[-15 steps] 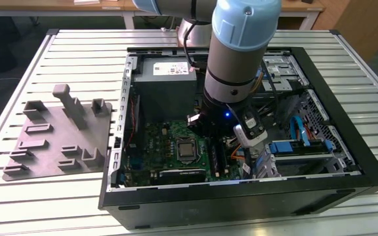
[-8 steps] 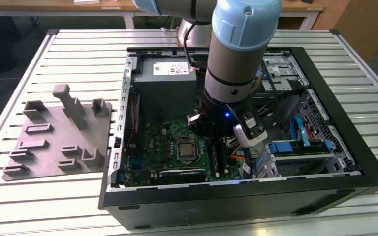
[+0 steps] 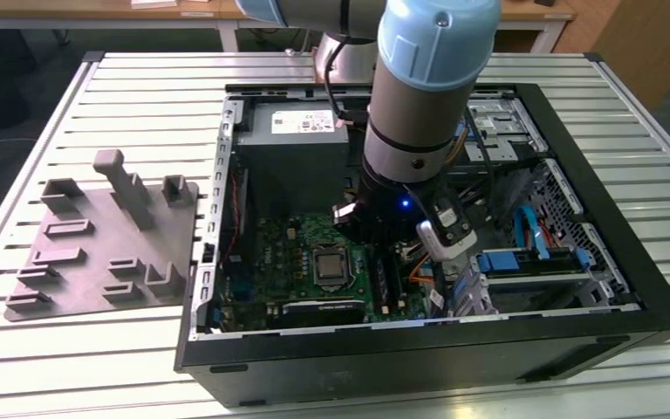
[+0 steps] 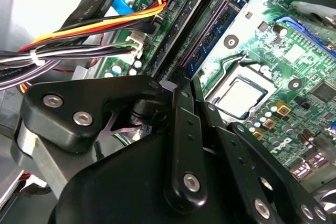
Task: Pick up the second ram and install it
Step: 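Insert the second ram into the second slot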
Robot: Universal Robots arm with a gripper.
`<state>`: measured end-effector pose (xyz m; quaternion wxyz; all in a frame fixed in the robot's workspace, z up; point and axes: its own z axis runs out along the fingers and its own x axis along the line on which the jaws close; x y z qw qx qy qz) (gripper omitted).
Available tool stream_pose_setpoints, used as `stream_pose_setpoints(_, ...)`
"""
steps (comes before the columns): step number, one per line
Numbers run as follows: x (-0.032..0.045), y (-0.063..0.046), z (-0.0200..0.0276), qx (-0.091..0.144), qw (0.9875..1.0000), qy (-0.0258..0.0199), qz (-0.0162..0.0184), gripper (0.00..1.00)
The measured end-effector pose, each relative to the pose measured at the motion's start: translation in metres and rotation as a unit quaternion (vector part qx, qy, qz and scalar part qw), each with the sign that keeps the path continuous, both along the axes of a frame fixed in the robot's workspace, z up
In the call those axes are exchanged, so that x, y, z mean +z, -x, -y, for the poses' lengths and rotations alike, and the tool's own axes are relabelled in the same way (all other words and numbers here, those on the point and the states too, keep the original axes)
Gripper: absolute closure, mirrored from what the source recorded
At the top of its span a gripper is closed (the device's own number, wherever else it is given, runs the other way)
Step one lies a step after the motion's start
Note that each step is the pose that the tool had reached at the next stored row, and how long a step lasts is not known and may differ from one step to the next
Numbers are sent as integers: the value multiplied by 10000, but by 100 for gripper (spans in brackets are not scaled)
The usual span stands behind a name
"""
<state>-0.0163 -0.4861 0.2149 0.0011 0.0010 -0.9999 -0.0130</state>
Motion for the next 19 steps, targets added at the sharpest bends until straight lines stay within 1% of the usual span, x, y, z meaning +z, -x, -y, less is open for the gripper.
stream_pose_setpoints(4,-10,0,0,7,10000,1,0,86)
stream_pose_setpoints(11,-66,3,0,3,10000,1,0,86)
stream_pose_setpoints(14,-77,3,1,3,10000,2,-1,86)
stream_pose_setpoints(18,-80,4,0,3,10000,-5,0,86)
stream_pose_setpoints(19,-82,3,-2,3,10000,-14,1,86)
